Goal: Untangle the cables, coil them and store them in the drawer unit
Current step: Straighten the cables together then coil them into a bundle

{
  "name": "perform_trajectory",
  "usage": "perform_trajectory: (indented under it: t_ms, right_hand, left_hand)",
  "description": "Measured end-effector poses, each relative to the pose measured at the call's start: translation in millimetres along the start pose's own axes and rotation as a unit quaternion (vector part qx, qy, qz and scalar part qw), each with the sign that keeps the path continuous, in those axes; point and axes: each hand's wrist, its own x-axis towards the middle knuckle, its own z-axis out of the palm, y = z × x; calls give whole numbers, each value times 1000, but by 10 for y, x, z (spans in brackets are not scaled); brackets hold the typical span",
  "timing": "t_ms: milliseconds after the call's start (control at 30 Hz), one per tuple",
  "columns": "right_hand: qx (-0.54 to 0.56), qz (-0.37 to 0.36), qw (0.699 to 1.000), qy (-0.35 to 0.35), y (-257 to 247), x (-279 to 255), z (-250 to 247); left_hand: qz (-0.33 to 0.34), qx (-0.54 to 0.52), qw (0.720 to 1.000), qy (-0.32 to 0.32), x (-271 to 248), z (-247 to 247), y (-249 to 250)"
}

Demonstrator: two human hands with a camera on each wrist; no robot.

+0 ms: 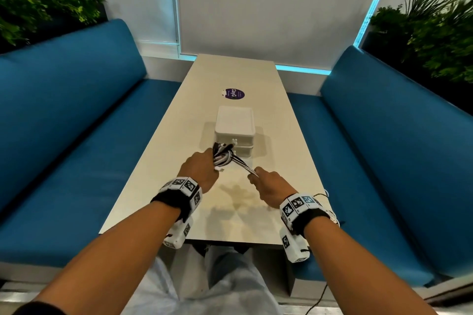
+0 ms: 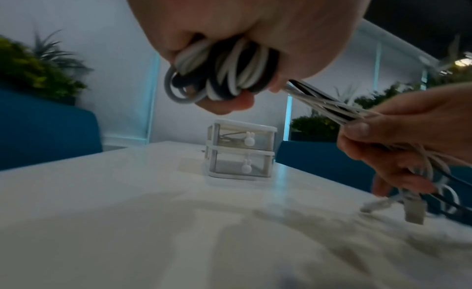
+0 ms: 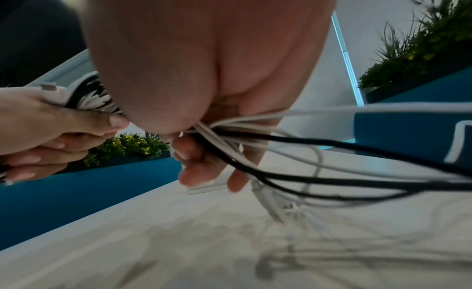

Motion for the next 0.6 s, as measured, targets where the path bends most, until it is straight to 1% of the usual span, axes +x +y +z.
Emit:
perform_trajectory:
  t_ms: [67, 133, 267, 367, 500, 600]
  right_hand:
    - [-29, -14, 999, 24, -7, -23, -6]
    - [-64, -20, 997, 47, 6, -35, 17]
    - [-111, -9, 992, 57, -8, -32, 90]
    - [-126, -23, 990, 57, -55, -12, 94]
    - [-116, -52, 990, 56, -137, -69, 60]
    - [-51, -57, 996, 43, -192, -113, 67]
  left_hand:
    - [-25, -15, 1000, 11, 32, -4, -67]
    - [-29, -8, 1000, 4, 46, 19, -111]
    - [-29, 6, 1000, -11, 12, 61, -127]
    - [-48, 5, 999, -19, 3, 67, -175]
    - [-81, -38, 996, -12, 24, 103, -274]
    - [-103, -64, 993, -12, 24, 140, -325]
